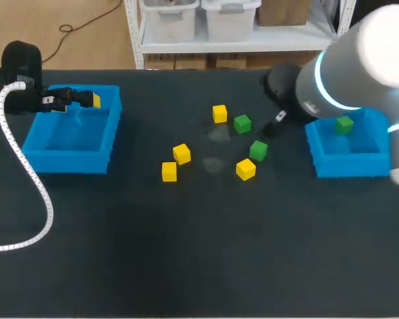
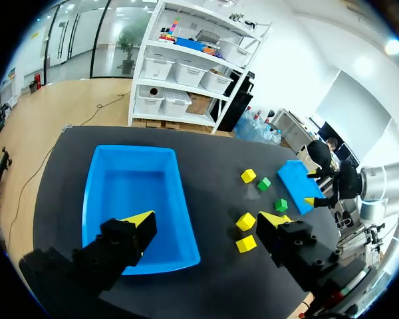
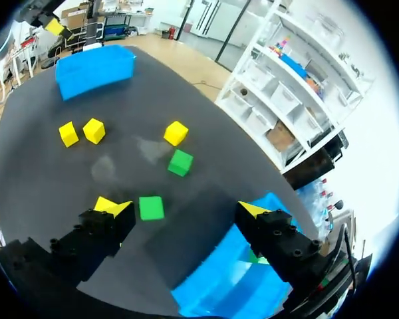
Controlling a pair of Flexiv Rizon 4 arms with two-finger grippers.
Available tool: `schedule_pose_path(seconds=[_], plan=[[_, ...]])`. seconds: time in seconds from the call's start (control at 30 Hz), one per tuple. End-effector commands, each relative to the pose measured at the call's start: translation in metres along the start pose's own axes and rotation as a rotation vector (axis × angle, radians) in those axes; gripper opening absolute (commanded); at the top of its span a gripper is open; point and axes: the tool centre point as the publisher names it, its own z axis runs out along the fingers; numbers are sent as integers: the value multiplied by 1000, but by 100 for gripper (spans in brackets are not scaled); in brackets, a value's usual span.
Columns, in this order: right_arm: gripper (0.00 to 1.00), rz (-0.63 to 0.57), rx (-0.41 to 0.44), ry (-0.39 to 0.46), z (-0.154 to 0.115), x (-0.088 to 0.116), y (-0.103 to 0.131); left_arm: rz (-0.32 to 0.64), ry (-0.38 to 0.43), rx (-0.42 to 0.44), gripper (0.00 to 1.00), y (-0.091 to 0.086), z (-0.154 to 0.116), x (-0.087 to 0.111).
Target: Put the green cubes in the right bin and the yellow cubes in the left bin.
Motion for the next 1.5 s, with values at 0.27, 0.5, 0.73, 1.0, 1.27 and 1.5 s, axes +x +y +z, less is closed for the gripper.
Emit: schedule_pose_path(seconds=[0.27,0.5,0.73,1.0,1.27,1.5], plan=[[100,42,-34,60,17,16,21,2,-7,9,100,2,0,1],[100,32,-72,119,27,15,29,2,-7,9,100,2,0,1],[100,-12,-121,249,36,19,38,2,-7,9,100,2,0,1],[100,-34,-149,352,50,24,35,2,-7,9,100,2,0,1],[100,-37,-149,360,61,24,40,2,-7,9,100,2,0,1],[100,-28,-137,390,73,36,39,2,-7,9,100,2,0,1]])
